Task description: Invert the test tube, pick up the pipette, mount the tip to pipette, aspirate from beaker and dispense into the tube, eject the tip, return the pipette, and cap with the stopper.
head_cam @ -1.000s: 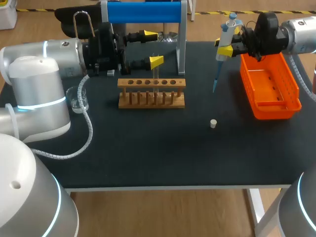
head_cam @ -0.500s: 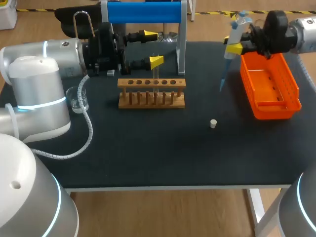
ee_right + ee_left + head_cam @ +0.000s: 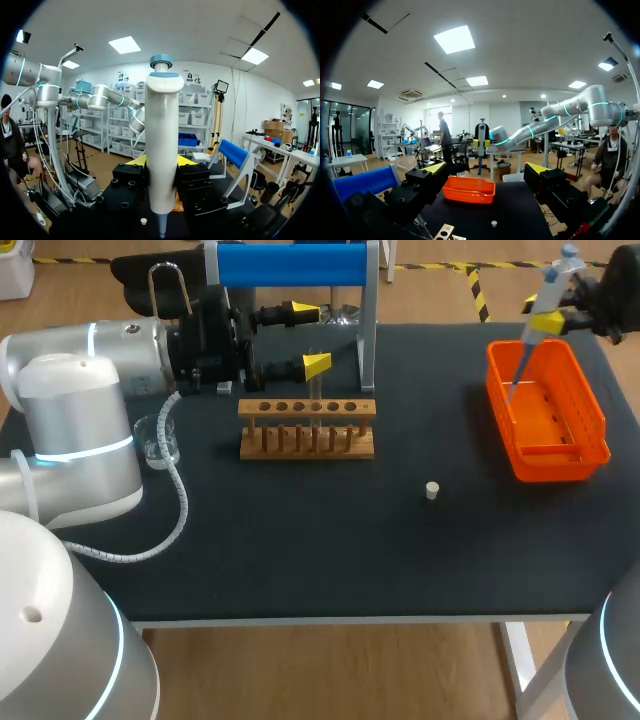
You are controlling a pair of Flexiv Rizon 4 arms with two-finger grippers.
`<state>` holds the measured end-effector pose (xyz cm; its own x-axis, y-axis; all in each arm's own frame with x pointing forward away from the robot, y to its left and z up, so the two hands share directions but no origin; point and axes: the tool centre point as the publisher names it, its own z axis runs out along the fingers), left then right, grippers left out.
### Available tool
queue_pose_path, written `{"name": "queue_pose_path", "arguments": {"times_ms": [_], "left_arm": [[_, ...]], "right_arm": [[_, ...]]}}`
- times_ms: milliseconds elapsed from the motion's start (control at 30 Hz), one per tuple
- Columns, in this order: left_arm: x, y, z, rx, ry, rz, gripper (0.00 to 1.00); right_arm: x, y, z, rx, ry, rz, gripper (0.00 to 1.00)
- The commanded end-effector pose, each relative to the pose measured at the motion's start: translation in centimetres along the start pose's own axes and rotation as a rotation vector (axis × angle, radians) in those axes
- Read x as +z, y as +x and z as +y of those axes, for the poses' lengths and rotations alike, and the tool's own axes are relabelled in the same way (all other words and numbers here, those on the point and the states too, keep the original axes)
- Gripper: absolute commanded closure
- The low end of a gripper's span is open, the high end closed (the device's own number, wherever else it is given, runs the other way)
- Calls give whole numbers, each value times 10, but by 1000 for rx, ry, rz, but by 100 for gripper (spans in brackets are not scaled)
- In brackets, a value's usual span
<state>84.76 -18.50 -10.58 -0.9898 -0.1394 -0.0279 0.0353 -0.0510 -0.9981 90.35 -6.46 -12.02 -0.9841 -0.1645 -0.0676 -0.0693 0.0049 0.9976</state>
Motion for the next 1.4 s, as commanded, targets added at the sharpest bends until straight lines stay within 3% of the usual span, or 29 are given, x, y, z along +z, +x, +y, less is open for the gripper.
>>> {"name": "queue_pose_path", "arguments": {"times_ms": [33, 700, 1400], "left_arm": [[0, 0, 0, 1, 1, -1, 0], [0, 0, 0, 1, 1, -1, 0], [0, 0, 0, 1, 1, -1, 0]], "right_arm": [[-29, -3, 0, 2, -2, 3, 100], [-78, -17, -12, 11, 5, -2, 100], [-101, -22, -23, 25, -1, -32, 100]]}}
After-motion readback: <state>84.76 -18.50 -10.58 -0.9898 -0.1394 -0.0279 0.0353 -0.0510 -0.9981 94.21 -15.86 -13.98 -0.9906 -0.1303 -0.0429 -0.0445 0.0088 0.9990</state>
